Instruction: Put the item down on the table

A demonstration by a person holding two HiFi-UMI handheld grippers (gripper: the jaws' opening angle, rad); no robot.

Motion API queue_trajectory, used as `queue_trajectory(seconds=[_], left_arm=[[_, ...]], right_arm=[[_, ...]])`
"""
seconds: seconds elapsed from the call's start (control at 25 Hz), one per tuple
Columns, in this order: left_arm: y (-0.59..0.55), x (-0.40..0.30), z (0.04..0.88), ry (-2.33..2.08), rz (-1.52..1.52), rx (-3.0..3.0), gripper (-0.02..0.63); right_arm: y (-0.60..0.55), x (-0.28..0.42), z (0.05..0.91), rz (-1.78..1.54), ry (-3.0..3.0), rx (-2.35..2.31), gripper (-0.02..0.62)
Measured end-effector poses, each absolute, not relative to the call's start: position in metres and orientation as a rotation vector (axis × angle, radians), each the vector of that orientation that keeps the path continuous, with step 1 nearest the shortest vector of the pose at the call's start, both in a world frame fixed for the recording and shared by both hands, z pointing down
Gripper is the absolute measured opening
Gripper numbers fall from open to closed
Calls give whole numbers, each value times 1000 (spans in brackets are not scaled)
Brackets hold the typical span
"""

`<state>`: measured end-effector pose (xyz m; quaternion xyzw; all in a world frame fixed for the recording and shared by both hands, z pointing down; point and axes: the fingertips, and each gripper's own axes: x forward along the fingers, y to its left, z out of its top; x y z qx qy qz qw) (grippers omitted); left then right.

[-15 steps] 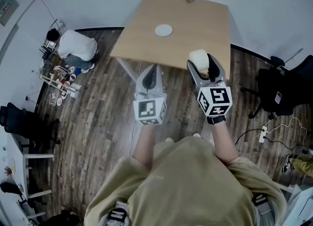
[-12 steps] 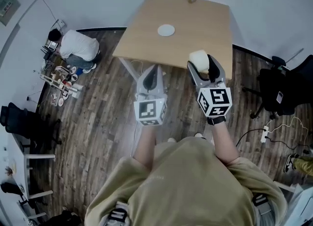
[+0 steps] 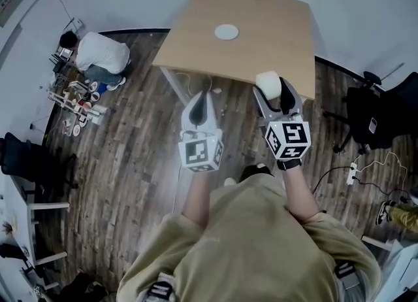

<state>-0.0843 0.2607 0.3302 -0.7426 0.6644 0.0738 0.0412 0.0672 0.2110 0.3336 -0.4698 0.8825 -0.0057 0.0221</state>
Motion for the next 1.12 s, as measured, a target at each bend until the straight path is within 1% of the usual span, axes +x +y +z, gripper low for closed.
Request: queue_trajectory(seconds=[0.32,0.48,0.64,0.92,1.12], left_arm=[[233,-108,348,2100,212,-2315,2],[190,-119,354,2120,149,-2295,2],[132,-123,333,2089,141,-2227,2],[24,-114,291,2030,185,-2159,2],[-48,-106,296,2073,213,-2181,2]], right_arm=[[180,23,343,61,2809,-1397,316],[134,0,347,33,2834,-1323,316],[68,-14,336,-4,2809,-1273,317],[-43,-14,297,43,2759,-1205,316],[-115,2,307,-53,2731,-1233,316]])
